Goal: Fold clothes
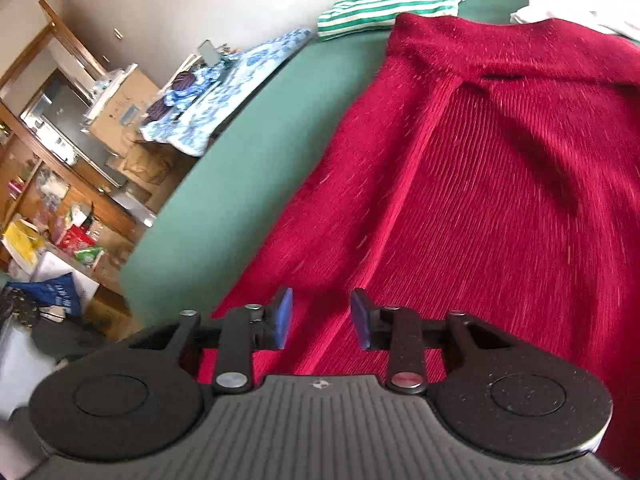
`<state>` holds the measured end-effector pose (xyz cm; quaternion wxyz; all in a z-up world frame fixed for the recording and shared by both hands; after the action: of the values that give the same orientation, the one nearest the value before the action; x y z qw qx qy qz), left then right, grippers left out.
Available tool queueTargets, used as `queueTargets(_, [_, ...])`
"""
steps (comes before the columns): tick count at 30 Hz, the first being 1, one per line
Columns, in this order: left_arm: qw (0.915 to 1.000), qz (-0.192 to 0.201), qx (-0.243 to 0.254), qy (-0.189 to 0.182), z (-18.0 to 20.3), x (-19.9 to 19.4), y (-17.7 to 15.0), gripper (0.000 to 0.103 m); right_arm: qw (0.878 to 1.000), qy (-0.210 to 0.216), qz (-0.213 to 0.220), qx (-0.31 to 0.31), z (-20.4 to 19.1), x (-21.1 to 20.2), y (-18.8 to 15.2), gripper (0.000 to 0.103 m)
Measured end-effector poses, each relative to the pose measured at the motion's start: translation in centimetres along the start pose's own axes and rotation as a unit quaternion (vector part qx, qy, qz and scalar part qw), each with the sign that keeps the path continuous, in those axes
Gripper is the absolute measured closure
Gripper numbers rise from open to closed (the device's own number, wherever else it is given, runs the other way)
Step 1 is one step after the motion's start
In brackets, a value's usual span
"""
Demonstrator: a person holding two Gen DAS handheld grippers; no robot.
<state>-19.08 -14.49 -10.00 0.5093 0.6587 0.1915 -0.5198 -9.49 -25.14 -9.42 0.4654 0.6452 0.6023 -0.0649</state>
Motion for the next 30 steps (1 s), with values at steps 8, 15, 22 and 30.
queueTargets(8, [0.9949, 0.021, 0.058, -0.080, 2.1, 1.1, -0.6, 0.056, 0.998, -0.012, 0.012, 0.057, -3.9, 1.5, -6.8, 0.059])
queueTargets(15, [0.9946, 0.020, 0.056, -0.085, 1.6, 0.2, -1.3, 0.103, 0.997, -0.017, 0.056, 0.050, -6.0, 2.1, -7.0, 0.098])
queueTargets(22, [0.9981, -0.032, 0.015, -0.052, 0.9, 1.1, -3.1, 0.102, 0.998, -0.023, 0.031, 0.043, -5.1, 3.1, -7.3, 0.099])
queueTargets(30, [0.9996, -0.001, 0.002, 0.029, 0.0, -2.4, -2.3, 0.047, 0.998, 0.036, 0.036, 0.023, -5.4, 2.8, -6.6, 0.061])
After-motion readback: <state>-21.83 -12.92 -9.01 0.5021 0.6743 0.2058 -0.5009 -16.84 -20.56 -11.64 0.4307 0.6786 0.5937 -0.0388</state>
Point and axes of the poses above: each gripper's, at about its wrist camera, not at the fingertips, and x roughly the way its jaws point, z to its right, y to its top, the point moved 10 cm from there along x, roughly the way its jaws point, and after that the axes turned 8 degrees about y, right-handed, at the moved point
